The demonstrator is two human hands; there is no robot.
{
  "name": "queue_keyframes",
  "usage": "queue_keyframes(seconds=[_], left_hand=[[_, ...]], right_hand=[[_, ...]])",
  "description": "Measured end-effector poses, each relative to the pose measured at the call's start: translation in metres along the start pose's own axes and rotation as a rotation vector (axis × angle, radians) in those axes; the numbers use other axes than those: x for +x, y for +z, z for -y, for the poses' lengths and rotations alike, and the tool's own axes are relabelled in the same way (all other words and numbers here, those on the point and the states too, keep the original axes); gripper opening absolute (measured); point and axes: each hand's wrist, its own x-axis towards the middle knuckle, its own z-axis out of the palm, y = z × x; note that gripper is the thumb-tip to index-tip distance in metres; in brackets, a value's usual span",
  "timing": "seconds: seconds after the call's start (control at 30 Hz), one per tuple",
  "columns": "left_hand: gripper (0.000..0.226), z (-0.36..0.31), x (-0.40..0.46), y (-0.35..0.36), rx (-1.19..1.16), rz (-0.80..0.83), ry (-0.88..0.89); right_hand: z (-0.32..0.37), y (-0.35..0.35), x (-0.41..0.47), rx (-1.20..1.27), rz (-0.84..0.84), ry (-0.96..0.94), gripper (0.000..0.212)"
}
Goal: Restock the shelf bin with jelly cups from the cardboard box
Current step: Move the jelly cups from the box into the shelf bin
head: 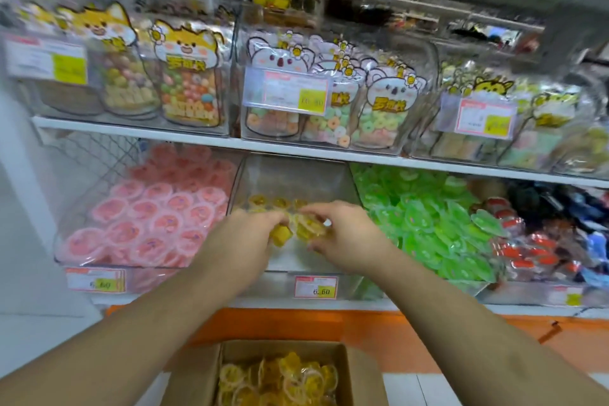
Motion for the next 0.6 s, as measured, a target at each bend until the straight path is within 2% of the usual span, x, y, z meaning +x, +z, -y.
queue_keyframes(seconds=[0.13,0.27,0.33,0.47,0.6], left_hand=[[0.043,0.013,0.027,0.039,0.113,0.261,-0.096],[0.026,0.021,0.035,0.063,0.055,0.389,-0.119],[0.030,0.020,0.035,0.062,-0.045,0.391,-0.133],[0.053,0.020,0.024,0.051,-0.196,0.323,-0.130],[0.057,0.017,0.006,0.028,-0.220,0.172,-0.020]], right_hand=[[-0.019,0.047,0.035,-0.052,0.134,0.071,0.058],[-0.030,0.072,0.045,0.018,0.168,0.089,0.049],[-0.036,0.076,0.046,0.034,0.160,0.106,0.052],[-0.045,0.070,0.042,0.090,0.208,0.182,0.074],[-0.041,0.064,0.038,0.082,0.206,0.199,0.066]])
